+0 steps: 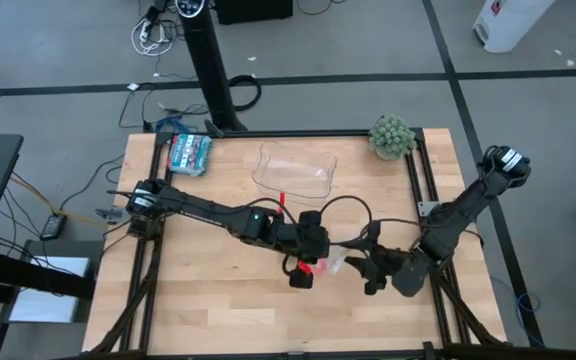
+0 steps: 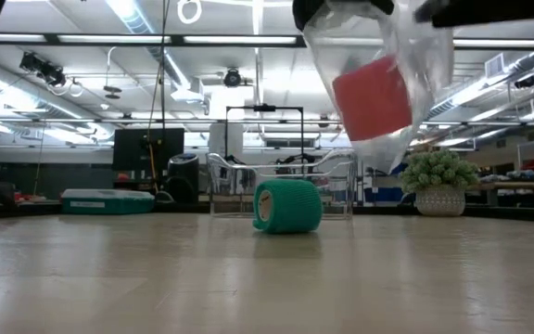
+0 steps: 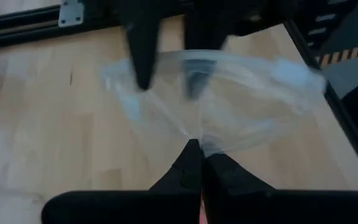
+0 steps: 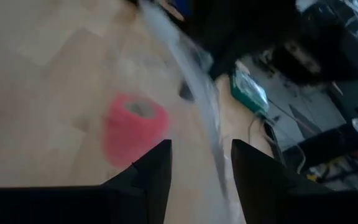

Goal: Roll bandage
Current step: Open the transparent zip bag

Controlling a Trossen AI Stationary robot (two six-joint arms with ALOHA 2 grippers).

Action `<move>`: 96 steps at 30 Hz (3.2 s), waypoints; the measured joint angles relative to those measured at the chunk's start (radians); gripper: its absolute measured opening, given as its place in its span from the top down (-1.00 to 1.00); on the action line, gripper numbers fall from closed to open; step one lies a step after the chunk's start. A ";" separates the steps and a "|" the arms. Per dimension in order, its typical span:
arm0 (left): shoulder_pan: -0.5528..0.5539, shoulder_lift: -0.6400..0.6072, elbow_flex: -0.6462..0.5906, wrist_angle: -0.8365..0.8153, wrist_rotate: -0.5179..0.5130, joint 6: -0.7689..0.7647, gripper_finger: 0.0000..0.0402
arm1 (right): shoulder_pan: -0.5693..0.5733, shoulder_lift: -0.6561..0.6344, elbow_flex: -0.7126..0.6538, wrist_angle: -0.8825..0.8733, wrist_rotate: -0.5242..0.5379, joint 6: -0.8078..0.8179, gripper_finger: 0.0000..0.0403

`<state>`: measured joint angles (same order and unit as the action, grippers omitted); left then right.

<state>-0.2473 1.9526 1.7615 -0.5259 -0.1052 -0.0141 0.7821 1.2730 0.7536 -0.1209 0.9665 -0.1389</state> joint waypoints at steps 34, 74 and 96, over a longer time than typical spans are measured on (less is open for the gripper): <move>-0.015 -0.035 0.118 -0.187 -0.210 -0.036 0.32 | -0.284 -0.041 0.425 -0.884 -0.570 0.590 1.00; -0.008 -0.035 0.104 -0.171 -0.322 -0.024 0.98 | -0.125 -0.073 0.422 -0.664 -0.305 0.520 0.72; -0.011 -0.035 0.097 -0.153 -0.320 -0.073 1.00 | -0.174 0.102 0.377 -0.270 -0.093 0.180 0.20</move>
<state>-0.2583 1.9179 1.8584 -0.6785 -0.4252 -0.0872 0.6079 1.3746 1.1301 -0.3908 0.8739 0.0406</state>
